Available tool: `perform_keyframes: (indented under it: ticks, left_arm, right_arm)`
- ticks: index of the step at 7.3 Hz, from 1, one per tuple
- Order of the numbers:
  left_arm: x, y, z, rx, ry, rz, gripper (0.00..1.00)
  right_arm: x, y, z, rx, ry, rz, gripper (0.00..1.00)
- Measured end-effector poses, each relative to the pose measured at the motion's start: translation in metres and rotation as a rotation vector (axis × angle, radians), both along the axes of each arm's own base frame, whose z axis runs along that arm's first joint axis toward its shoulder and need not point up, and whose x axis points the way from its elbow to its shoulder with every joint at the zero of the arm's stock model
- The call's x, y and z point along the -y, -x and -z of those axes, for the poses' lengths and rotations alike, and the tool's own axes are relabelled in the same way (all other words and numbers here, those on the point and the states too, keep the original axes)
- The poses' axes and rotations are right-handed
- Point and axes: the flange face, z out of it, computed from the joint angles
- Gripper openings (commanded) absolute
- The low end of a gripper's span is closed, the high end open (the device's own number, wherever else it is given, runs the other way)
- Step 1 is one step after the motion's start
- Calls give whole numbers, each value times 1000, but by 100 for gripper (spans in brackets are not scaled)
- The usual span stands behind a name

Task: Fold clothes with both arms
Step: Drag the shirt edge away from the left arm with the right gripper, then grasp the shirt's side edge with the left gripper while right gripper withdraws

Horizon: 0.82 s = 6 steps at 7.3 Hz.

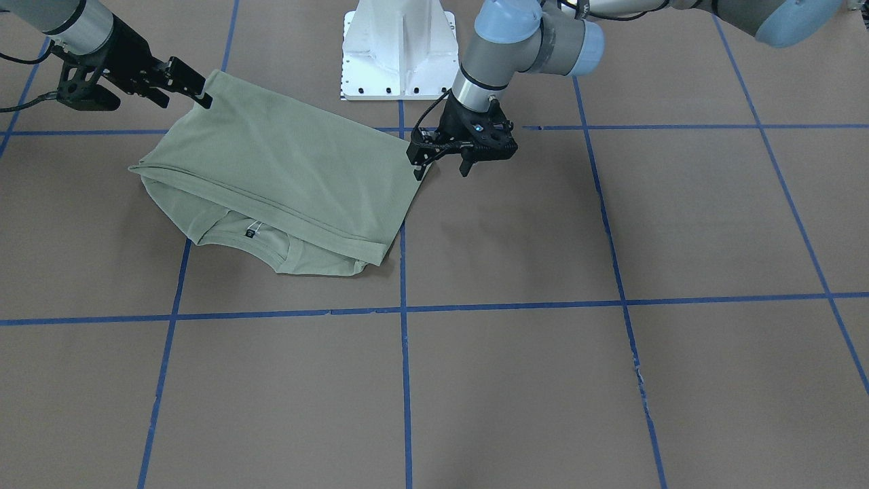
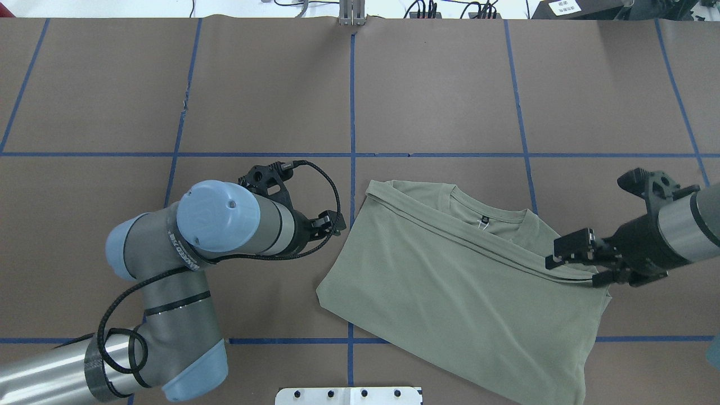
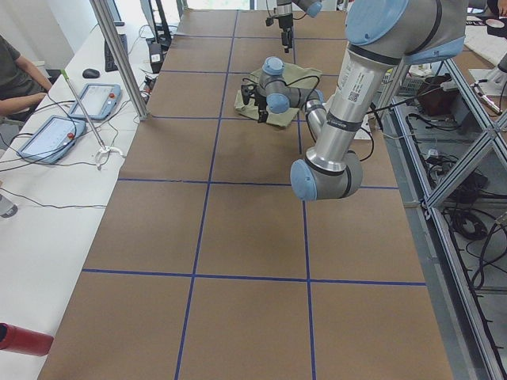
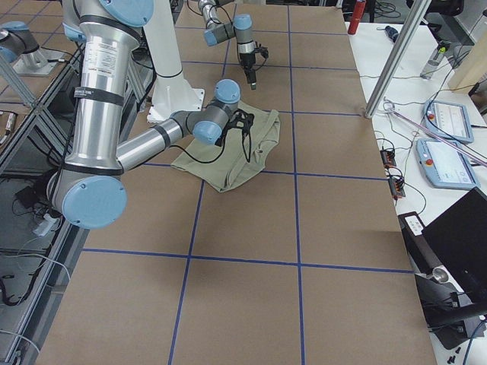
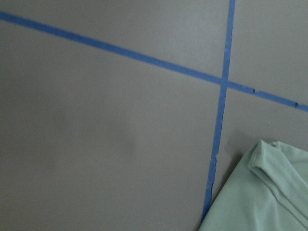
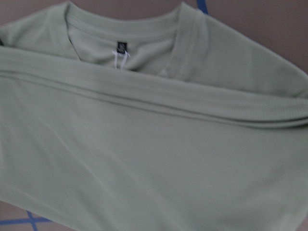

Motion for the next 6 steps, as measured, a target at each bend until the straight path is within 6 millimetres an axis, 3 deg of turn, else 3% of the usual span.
perform_keyframes:
  ticks: [2, 6]
  left_arm:
    - [-33, -23, -3, 6, 136, 20, 94]
    - [-46, -54, -13, 73, 237, 61, 91]
  right_arm:
    - [38, -3, 15, 25, -31, -72, 100]
    - [49, -4, 17, 26, -35, -94, 100]
